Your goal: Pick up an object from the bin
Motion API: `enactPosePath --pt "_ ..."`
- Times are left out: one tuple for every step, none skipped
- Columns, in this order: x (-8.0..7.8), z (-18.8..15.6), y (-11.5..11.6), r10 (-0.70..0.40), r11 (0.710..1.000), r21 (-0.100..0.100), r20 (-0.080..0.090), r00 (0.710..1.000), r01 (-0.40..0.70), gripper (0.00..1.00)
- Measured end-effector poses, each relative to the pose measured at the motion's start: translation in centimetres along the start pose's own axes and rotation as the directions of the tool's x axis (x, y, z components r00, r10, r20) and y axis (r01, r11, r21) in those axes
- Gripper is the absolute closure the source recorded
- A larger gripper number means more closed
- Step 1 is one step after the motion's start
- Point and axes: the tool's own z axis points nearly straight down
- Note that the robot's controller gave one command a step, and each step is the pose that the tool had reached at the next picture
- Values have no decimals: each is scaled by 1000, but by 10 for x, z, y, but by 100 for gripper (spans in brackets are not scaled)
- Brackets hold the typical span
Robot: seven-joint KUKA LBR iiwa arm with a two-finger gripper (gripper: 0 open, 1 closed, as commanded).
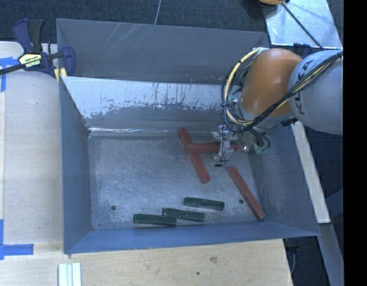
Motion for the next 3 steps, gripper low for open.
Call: enactPosePath --pt "4 -47 2 5 1000 -3 -12 1000 -5 100" --pt "0 -108 4 65 998 -2 -7 998 -65 100" --pt "3 -93 0 65 998 2 9 998 -65 100"
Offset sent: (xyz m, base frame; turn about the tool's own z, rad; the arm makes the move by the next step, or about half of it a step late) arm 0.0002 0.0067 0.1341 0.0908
